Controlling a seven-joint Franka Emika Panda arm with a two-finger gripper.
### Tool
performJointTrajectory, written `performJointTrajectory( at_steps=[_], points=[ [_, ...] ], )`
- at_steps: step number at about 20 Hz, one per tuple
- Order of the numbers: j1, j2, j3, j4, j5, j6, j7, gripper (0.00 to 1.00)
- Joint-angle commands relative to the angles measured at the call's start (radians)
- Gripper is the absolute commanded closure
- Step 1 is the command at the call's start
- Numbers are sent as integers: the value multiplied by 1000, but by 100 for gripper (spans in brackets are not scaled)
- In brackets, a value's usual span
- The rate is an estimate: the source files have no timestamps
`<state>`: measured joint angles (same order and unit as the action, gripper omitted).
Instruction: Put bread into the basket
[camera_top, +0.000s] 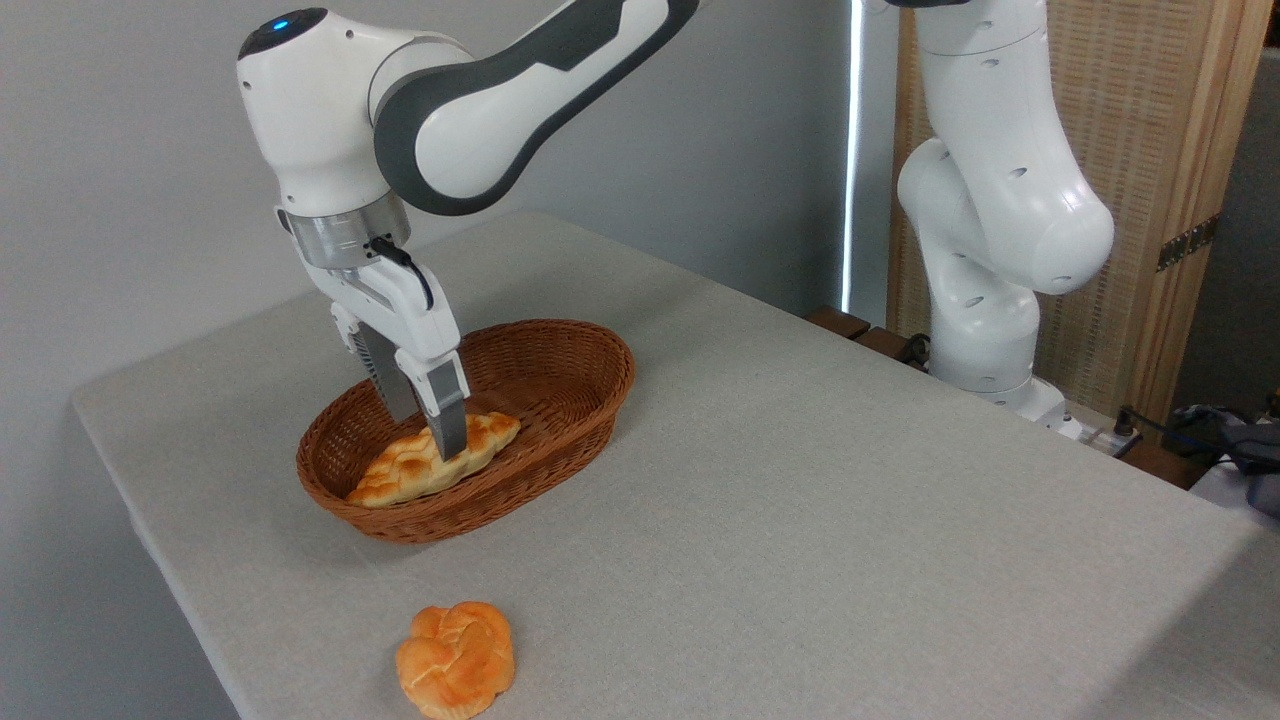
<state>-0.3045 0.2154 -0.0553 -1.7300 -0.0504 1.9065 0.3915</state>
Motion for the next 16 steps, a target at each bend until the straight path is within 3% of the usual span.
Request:
performJointTrajectory(
  at_steps=[1, 5, 7, 10, 14, 16],
  points=[
    [2, -21, 2, 55, 9, -147, 1, 0],
    [30, -70, 20, 124, 10, -263, 20, 0],
    [82, -122, 18, 133, 12, -271, 41, 0],
    [171, -181, 19, 132, 7, -276, 206, 0],
    [266, -220, 15, 132, -3, -277, 216, 0],
    [274, -222, 15, 132, 4, -277, 214, 0]
  ],
)
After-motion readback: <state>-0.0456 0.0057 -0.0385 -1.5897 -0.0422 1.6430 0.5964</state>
